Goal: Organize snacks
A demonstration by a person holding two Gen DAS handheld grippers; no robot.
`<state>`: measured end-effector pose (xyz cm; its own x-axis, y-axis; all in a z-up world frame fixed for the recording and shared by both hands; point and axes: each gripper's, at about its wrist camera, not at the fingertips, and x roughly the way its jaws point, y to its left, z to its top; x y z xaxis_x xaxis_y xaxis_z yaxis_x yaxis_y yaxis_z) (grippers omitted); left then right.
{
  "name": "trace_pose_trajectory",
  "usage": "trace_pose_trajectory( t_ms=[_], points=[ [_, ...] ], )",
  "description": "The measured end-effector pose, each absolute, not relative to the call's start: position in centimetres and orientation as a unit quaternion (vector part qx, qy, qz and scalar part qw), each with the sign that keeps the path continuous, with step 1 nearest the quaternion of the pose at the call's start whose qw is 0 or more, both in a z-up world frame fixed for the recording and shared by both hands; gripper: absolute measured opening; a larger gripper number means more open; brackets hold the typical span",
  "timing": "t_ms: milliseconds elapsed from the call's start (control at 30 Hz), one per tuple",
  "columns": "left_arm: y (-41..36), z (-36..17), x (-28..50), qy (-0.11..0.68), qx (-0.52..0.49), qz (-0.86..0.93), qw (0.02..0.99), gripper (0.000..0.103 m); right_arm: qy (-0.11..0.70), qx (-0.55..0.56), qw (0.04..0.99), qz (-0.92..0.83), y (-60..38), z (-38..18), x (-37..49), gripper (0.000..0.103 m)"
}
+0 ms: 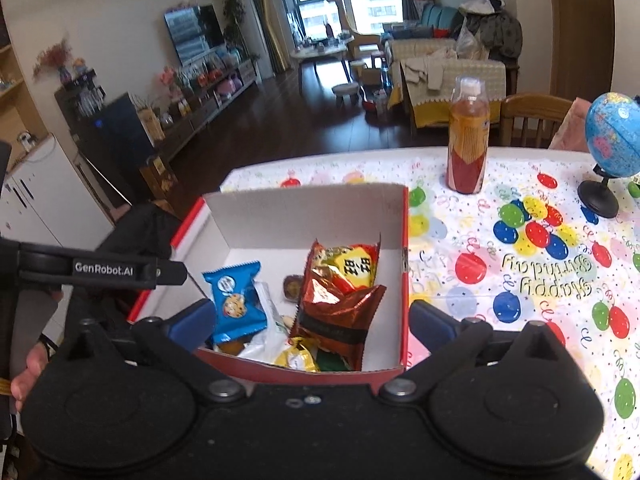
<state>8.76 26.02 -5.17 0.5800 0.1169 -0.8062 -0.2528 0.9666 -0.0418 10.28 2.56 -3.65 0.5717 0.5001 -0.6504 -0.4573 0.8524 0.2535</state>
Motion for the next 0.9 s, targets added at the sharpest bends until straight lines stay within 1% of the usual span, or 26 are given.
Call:
trace_pose_trajectory(
  t_ms=[200,367,667,900],
  points=[
    [25.9,-3.3,6.0,0.421,-0.082,0.095,0.898,0.089,0.344,0.028,0.897,0.276,2.0,-2.3,8.2,0.103],
    [25.4,-2.4,4.0,0.413,-0.081,0.097,0.902,0.089,0.335,0.043,0.901,0.273,1.5,-1.6,7.0,0.103],
    [23.9,-1.9,0.9,0.409,-0.076,0.098,0.904,0.089,0.308,0.04,0.915,0.256,1.3,-1.1,4.2,0.103],
    [22.8,-2.0,-0.6,0.402,-0.076,0.104,0.907,0.089,0.31,0.074,0.916,0.245,1.1,-1.4,3.1,0.103]
  ],
)
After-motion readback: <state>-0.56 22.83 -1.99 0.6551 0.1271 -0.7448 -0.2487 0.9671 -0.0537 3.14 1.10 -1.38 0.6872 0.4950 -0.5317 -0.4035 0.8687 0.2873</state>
